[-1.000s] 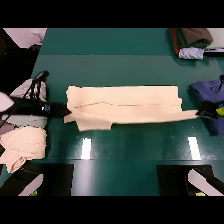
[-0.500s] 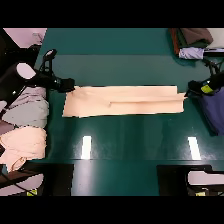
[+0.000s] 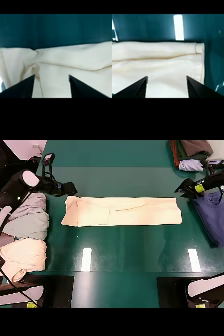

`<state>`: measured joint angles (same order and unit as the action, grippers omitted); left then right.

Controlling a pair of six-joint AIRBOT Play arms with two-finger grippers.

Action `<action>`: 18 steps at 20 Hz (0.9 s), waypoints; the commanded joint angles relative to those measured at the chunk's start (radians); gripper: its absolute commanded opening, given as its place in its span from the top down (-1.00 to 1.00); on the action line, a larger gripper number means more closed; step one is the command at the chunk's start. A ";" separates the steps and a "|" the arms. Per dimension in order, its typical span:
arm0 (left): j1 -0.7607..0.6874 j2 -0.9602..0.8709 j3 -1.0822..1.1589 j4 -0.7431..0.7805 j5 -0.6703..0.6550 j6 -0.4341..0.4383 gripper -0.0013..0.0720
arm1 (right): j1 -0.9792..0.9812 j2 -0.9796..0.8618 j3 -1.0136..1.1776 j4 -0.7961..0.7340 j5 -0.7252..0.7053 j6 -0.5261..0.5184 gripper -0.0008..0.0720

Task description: Fold the shirts.

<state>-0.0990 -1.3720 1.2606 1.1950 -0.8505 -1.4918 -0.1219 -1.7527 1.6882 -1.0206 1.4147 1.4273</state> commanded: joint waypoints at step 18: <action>-0.029 -0.094 0.086 -0.175 -0.264 0.008 0.89 | -0.084 -0.103 -0.282 0.163 0.035 -0.248 0.69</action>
<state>-0.1097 -1.4452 1.3437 1.0687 -1.1236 -1.4845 -0.2302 -1.8477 1.3941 -0.8631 1.4574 1.2060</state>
